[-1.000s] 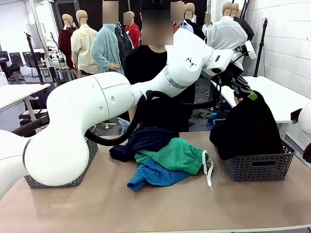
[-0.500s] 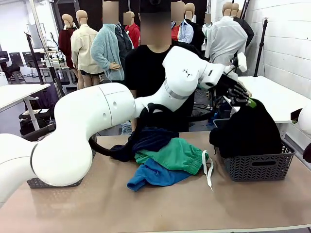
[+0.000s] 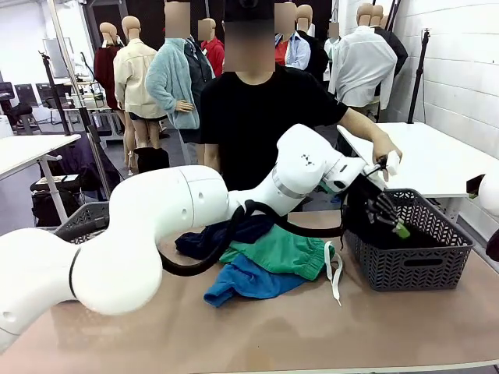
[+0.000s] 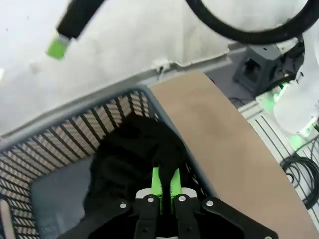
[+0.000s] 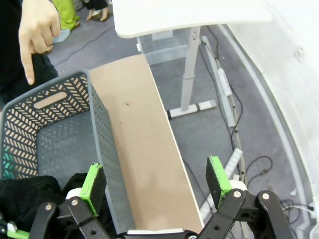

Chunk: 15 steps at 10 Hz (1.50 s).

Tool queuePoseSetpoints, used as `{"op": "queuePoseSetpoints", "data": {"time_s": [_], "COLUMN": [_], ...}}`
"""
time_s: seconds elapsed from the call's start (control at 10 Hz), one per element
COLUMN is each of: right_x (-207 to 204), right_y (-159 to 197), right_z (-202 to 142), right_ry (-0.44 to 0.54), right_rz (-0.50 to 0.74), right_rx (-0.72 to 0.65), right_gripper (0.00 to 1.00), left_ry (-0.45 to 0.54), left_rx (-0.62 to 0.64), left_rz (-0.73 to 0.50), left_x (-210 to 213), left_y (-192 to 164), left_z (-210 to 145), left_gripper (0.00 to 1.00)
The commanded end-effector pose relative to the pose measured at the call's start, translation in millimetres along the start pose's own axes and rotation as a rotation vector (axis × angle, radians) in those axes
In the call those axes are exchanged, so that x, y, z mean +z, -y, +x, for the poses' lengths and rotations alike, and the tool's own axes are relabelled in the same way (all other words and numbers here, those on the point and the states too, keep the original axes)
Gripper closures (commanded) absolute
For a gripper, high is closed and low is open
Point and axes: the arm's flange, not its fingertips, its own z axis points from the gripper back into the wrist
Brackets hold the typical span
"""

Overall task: Sort the tops and bottoms.
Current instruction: Sort the clothes according to human instructions.

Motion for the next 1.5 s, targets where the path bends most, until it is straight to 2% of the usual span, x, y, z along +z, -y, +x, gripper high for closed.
{"op": "queuePoseSetpoints", "data": {"time_s": [0.0, 0.2, 0.3, 0.7, 0.8, 1.3, 1.4], "right_x": [1, 1, 1, 1, 1, 1, 1], "right_y": [-1, -1, -1, -1, -1, -1, -1], "right_z": [0, 0, 0, 0, 0, 0, 0], "right_ry": [-0.010, -0.010, -0.010, -0.010, -0.010, -0.010, -0.010], "right_rz": [-0.003, -0.003, -0.003, -0.003, -0.003, -0.003, -0.003], "right_rx": [0.003, 0.003, 0.003, 0.003, 0.003, 0.003, 0.003], "right_gripper": [0.00, 0.00, 0.00, 0.00, 0.00, 0.00, 0.00], "left_ry": [-0.068, -0.066, -0.061, -0.097, -0.121, -0.145, -0.153], "left_rx": [0.037, -0.012, -0.019, -0.037, -0.048, -0.062, -0.061], "left_rz": [-0.037, -0.031, -0.033, 0.001, 0.010, 0.049, 0.087], "left_x": [-45, -42, -40, -30, -25, 12, 34], "left_y": [-203, -194, -191, -187, -185, -170, -159], "left_z": [64, 70, 74, 83, 86, 106, 113], "left_gripper": [1.00, 1.00, 0.94, 0.17, 0.00, 0.00, 0.00]}}
